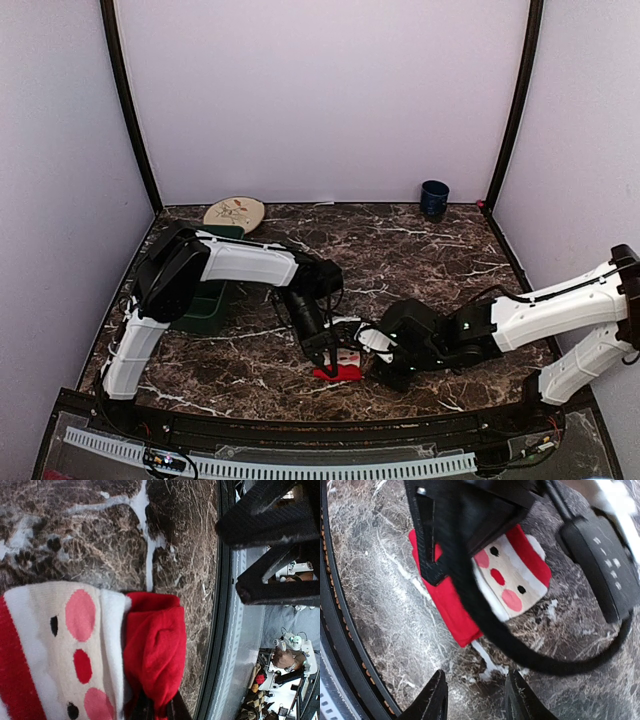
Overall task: Roll the socks
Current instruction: Roll the sock at the center of the board.
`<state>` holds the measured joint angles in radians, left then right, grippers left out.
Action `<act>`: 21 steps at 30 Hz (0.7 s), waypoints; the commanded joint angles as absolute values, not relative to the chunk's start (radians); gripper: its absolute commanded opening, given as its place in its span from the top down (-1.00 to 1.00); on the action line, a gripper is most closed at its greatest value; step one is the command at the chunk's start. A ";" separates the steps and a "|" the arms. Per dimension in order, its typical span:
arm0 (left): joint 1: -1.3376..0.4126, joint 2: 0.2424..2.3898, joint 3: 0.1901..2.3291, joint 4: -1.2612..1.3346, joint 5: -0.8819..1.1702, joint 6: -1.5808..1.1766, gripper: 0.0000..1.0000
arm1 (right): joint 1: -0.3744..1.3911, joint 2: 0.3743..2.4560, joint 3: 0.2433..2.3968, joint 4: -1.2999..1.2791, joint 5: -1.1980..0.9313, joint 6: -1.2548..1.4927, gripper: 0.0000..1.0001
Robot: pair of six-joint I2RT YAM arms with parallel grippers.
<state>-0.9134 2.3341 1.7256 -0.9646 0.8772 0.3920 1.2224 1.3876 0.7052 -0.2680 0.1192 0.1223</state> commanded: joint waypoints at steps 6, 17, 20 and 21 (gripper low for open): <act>-0.912 2.370 1.729 -1.009 0.867 0.392 0.88 | 1.246 1.488 0.813 -0.232 0.136 -0.023 0.24; -0.895 2.384 1.739 -1.015 0.907 0.396 0.88 | 1.263 1.569 0.853 -0.245 0.097 -0.098 0.24; -0.891 2.386 1.738 -1.016 0.913 0.396 0.88 | 1.267 1.586 0.861 -0.242 0.105 -0.118 0.24; -0.891 2.388 1.740 -1.016 0.915 0.397 0.88 | 1.268 1.587 0.866 -0.244 0.106 -0.125 0.24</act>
<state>-0.8967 2.3615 1.7340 -0.9859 0.9398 0.3885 1.2530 1.5677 0.8310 -0.2638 0.1051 -0.0826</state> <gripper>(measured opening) 0.090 0.381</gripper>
